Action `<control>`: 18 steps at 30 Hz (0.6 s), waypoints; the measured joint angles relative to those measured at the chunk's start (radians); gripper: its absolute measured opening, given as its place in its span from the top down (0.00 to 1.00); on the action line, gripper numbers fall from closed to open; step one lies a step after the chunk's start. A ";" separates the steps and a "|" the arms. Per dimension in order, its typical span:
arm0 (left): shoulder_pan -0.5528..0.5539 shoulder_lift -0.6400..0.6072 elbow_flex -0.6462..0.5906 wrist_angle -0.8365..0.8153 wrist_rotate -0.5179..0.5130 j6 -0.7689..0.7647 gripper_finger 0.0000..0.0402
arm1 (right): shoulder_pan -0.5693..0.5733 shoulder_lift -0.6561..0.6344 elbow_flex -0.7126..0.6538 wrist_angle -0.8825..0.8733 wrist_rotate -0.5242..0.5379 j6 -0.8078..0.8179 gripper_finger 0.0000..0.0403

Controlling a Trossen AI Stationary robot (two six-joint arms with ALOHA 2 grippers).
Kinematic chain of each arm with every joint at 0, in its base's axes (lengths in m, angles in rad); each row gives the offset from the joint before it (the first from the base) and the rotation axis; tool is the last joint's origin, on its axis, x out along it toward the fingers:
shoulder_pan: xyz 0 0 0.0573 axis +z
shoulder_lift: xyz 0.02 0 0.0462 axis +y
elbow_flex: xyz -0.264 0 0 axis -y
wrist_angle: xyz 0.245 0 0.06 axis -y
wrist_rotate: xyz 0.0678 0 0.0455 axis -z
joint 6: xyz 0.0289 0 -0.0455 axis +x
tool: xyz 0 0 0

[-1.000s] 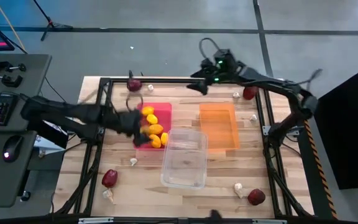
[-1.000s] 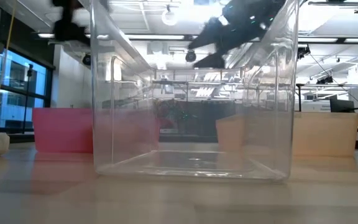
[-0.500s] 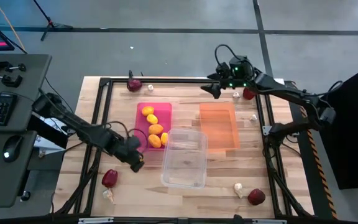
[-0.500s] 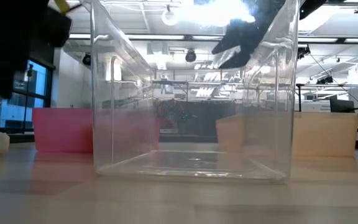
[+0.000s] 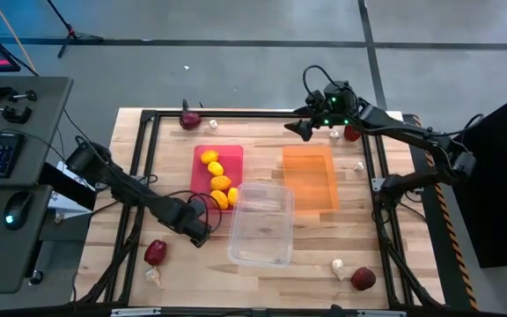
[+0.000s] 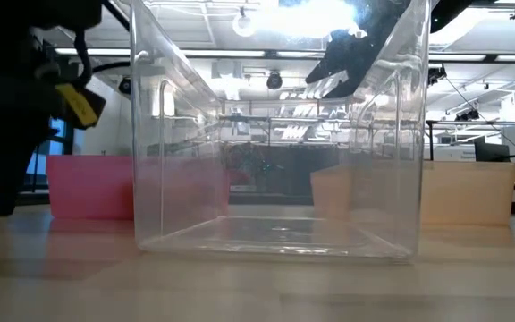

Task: Sort produce into baskets
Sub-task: Put the garlic into the transparent bin

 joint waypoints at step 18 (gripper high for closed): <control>-0.032 -0.109 0.013 -0.051 0.031 0.023 0.83 | 0.000 0.000 0.000 -0.001 -0.028 0.019 0.06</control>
